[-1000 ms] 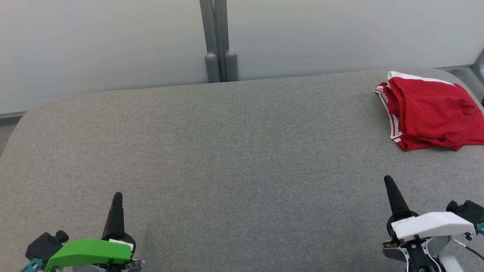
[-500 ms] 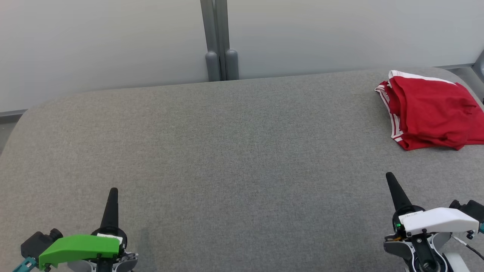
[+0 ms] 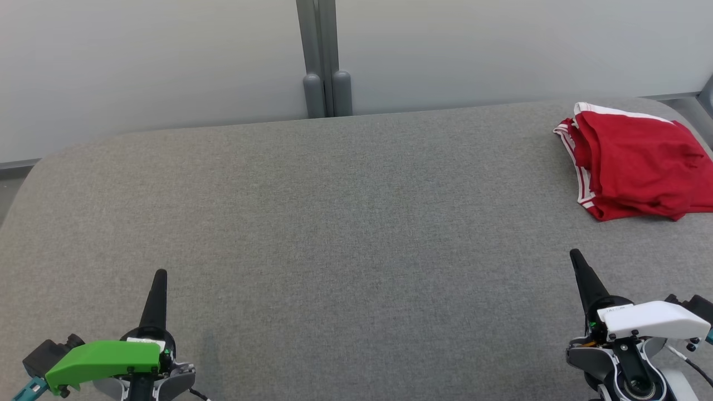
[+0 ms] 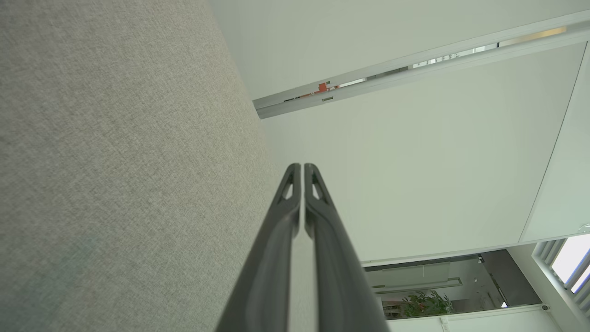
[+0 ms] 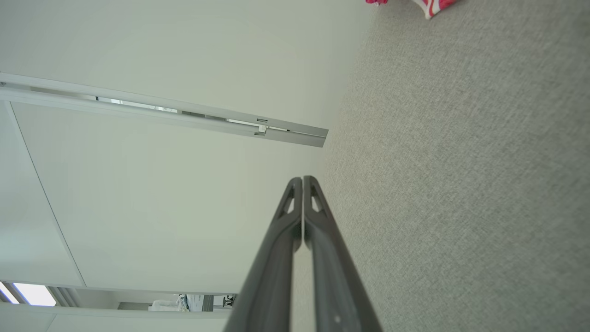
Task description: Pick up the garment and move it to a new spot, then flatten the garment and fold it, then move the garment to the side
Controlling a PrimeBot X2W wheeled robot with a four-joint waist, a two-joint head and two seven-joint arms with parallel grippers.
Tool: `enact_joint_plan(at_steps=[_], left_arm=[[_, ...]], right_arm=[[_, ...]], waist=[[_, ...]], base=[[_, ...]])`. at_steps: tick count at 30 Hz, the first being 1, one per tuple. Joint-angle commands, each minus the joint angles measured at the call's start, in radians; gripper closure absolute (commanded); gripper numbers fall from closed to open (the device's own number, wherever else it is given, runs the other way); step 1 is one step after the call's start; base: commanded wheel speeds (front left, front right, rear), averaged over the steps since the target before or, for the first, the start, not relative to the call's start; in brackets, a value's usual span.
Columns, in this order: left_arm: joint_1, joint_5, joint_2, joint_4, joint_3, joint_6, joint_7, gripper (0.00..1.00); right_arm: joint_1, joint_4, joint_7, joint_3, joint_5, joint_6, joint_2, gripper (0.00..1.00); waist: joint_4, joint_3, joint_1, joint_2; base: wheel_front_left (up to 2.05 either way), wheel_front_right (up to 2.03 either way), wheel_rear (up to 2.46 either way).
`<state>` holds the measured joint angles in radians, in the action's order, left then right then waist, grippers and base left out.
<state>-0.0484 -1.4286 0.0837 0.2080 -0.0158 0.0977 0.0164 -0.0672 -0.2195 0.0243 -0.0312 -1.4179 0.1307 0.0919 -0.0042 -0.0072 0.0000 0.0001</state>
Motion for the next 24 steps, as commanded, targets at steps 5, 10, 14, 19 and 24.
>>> enact_joint_plan(at_steps=[5, 10, 14, 19, 24], left_arm=[[-0.029, -0.051, 0.005, 0.006, -0.014, 0.012, 0.014, 1.0], [-0.037, -0.089, 0.004, 0.013, -0.024, 0.019, 0.025, 1.0], [-0.043, -0.117, 0.003, 0.017, -0.031, 0.021, 0.034, 1.0], [-0.05, -0.151, 0.002, 0.024, -0.039, 0.028, 0.044, 1.0], [-0.059, -0.185, 0.001, 0.03, -0.047, 0.031, 0.054, 1.0]], right_arm=[[-0.02, -0.004, 0.013, -0.013, -0.053, 0.0, -0.003, 1.0], [-0.025, -0.008, 0.025, -0.021, -0.092, 0.0, -0.006, 1.0], [-0.029, -0.011, 0.033, -0.027, -0.119, 0.0, -0.008, 1.0], [-0.033, -0.016, 0.044, -0.035, -0.154, 0.0, -0.011, 1.0], [-0.039, -0.02, 0.053, -0.042, -0.186, 0.0, -0.014, 1.0]], waist=[[0.001, 0.002, 0.0, -0.0001], [0.001, 0.003, 0.0, -0.0001], [0.002, 0.005, 0.0, -0.0001], [0.003, 0.006, 0.0, -0.0001], [0.003, 0.008, 0.0, -0.0001]], base=[[0.0, 0.0, 0.0], [0.0, 0.0, 0.0], [0.0, 0.0, 0.0], [0.0, 0.0, 0.0], [0.0, 0.0, 0.0]])
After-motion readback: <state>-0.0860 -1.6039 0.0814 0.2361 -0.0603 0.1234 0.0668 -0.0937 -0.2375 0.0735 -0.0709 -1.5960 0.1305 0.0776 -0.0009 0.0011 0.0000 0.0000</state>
